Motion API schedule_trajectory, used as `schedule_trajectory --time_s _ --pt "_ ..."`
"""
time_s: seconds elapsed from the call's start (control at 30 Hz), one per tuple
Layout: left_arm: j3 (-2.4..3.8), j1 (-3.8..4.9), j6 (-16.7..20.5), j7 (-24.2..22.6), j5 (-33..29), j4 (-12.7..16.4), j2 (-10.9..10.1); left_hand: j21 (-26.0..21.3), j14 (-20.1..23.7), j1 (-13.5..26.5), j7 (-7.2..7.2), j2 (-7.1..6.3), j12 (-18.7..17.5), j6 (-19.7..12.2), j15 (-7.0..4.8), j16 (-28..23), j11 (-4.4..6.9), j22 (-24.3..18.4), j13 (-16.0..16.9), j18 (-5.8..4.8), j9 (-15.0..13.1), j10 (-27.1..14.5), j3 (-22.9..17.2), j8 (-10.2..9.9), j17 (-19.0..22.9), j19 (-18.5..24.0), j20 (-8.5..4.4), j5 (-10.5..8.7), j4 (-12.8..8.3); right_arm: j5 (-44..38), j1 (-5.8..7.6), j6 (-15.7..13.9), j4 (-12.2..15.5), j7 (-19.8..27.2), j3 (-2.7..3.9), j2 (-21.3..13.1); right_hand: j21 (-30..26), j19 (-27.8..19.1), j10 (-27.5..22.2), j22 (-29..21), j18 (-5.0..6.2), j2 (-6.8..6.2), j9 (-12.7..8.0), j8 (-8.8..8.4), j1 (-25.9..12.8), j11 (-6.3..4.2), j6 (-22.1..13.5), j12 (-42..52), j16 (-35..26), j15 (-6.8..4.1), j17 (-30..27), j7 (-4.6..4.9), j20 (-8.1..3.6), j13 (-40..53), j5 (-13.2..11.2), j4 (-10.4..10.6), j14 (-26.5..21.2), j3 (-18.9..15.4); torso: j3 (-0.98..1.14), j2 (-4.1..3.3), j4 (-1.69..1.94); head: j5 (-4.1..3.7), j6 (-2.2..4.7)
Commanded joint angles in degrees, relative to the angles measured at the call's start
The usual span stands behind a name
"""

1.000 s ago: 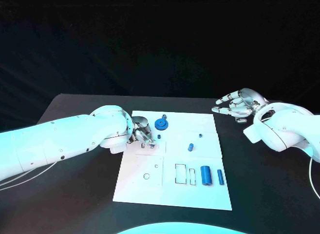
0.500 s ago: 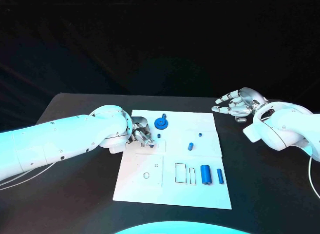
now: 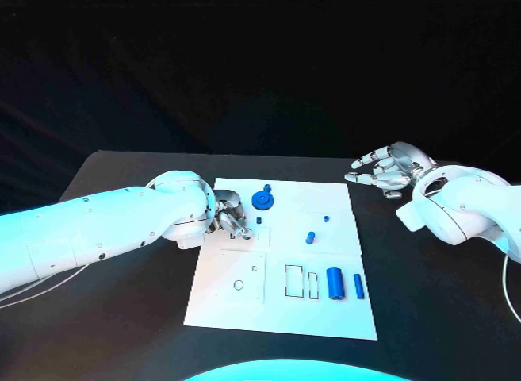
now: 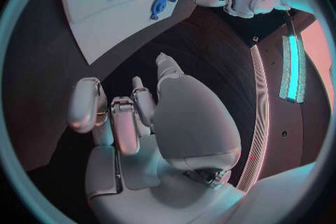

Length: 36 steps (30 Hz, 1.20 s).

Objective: Assemble the parts on the task board

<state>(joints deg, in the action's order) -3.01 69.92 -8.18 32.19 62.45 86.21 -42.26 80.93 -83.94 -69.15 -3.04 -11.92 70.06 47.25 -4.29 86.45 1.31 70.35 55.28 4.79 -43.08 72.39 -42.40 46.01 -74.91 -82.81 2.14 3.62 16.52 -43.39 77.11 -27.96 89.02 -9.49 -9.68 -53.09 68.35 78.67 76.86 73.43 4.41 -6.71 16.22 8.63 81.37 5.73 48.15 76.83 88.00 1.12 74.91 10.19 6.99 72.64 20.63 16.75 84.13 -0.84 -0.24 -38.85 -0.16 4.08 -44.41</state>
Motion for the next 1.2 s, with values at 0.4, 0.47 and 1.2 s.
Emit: schedule_trajectory --time_s 0.4,0.47,1.2 --pt "0.0 -0.04 -1.5 0.4 0.7 -0.2 0.5 -0.2 -4.1 -0.1 0.14 0.41 0.4 0.2 -0.44 -0.2 0.02 0.0 0.1 -0.89 -0.1 0.6 -10.7 0.3 -8.2 0.0 -0.55 0.27 -10.4 -0.6 -0.06 0.8 0.1 0.5 0.0 0.0 -0.2 -0.2 0.1 0.0 0.82 0.05 -0.1 0.22 0.2 -0.48 0.4 0.2 -0.4 -0.21 8.2 0.02 -0.17 0.0 0.2 -0.1 4.2 -0.1 0.04 -0.01 -0.02 0.01 -0.09" --pt "-0.01 -0.04 -1.6 0.5 0.7 -0.3 0.7 -0.2 -4.1 -0.1 0.14 0.4 0.4 0.3 -0.45 -0.2 0.02 0.0 0.1 -0.9 -0.1 0.6 -10.7 0.3 -8.2 0.0 -0.55 0.28 -10.4 -0.6 -0.06 0.8 0.1 0.5 0.0 0.0 -0.2 -0.2 0.1 0.0 0.82 0.05 -0.1 0.22 0.2 -0.48 0.4 0.2 -0.4 -0.21 8.2 0.02 -0.17 0.0 0.2 -0.1 4.2 -0.1 0.05 -0.01 -0.04 0.03 -0.1" --pt "-0.07 -0.04 -3.0 1.4 -0.6 -1.8 2.3 -0.3 -4.1 1.9 0.37 0.21 1.1 1.0 -0.57 -0.4 0.18 -0.1 1.3 -0.88 -0.5 1.7 -11.3 0.5 -8.0 -0.1 -0.66 0.62 -10.6 -0.6 -0.07 0.8 0.1 0.5 0.0 0.0 -0.2 -0.2 0.1 0.0 0.82 0.11 -0.1 0.25 -0.1 -0.5 0.4 0.2 -0.4 -0.22 8.1 0.01 -0.19 0.0 0.3 -0.1 4.2 -0.2 0.04 -0.04 -0.06 -0.19 -0.39"
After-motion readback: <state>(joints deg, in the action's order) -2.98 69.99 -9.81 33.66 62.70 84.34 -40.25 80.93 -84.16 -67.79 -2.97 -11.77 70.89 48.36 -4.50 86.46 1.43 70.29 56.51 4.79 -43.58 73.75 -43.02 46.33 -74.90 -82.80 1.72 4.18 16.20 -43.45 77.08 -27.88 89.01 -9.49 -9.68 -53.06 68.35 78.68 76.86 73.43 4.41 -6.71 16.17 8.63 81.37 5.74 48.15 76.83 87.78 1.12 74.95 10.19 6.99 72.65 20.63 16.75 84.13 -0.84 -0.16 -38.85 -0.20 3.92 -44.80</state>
